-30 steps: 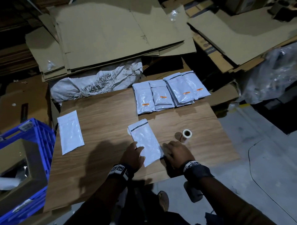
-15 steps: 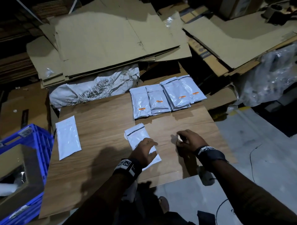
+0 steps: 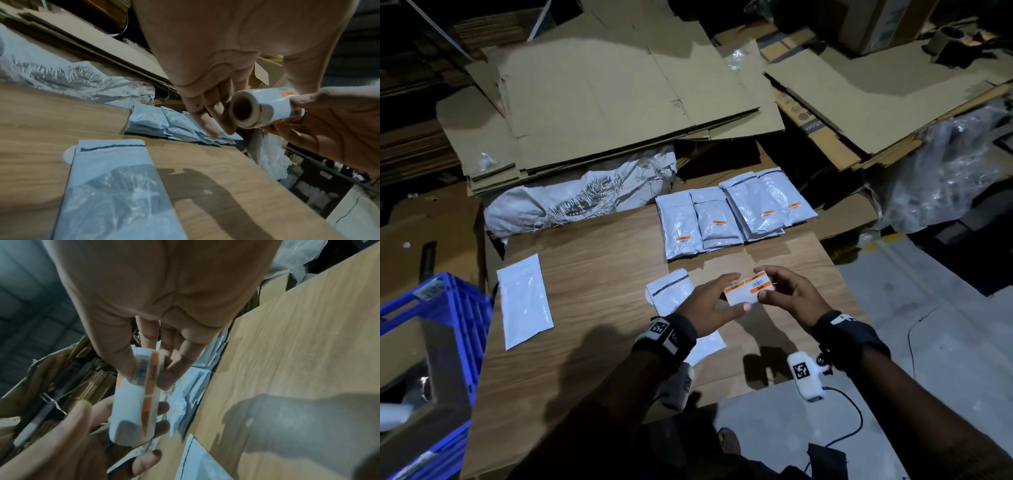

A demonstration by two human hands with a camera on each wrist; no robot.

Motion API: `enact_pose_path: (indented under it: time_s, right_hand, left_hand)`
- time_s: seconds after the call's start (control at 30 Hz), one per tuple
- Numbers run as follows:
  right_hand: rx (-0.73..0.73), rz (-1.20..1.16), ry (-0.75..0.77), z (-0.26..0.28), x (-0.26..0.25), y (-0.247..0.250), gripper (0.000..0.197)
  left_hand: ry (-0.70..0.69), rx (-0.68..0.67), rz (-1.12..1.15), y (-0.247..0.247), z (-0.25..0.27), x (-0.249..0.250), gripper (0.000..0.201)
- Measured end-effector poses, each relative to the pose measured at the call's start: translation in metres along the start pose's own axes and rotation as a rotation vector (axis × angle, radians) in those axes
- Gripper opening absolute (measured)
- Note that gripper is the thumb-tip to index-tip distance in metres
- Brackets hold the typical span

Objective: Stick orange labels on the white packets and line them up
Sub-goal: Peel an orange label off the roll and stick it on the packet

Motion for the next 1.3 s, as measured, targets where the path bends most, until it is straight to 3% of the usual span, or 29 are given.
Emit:
enact_pose_path:
  time_s: [0.13, 0.43, 0.7, 0.93, 1.07, 1.2, 1.3]
  right_hand:
    - [-0.016, -0.028, 0.003, 0.004, -0.013, -0.016, 0.043]
    - [0.067, -0.127, -0.008, 0.011, -0.027, -0.033, 0.033]
    - [0.098, -0.08, 0.013, 0.019, -0.037, -0.037, 0.031]
    - [0.102, -0.015, 0.022, 0.019, -0.04, -0.034, 0.031]
    - [0.141, 0.197, 0.111, 0.02, -0.043, -0.036, 0.036]
    - [0.228, 0.726, 0.402, 0.024, -0.048, -0.044, 0.04]
    - [0.287, 0.998, 0.568, 0.028, -0.055, -0.052, 0.027]
  left_hand:
    - [-0.036, 0.045, 0.091, 0.007, 0.001, 0.0, 0.041]
    - [-0.027, 0.068, 0.22, 0.016, 0.013, -0.006, 0.048]
    - [0.005, 0.061, 0.288, 0.016, 0.02, -0.002, 0.053]
    - [-0.033, 0.085, 0.278, 0.017, 0.022, 0.002, 0.04]
    - [-0.031, 0.107, 0.277, 0.017, 0.023, 0.005, 0.035]
    - [-0.045, 0.152, 0.303, 0.015, 0.023, 0.006, 0.037]
    - [-0.042, 0.196, 0.307, 0.015, 0.024, 0.007, 0.033]
Point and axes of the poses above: each hand's wrist, its own z-axis away from the middle knuckle, its own y-axis out of the back of the hand, x = y × z, the point moved 1 cm from there along -z, towards the middle knuckle, and after that the axes turned 3 degrees about z, right-handed, at the moved point
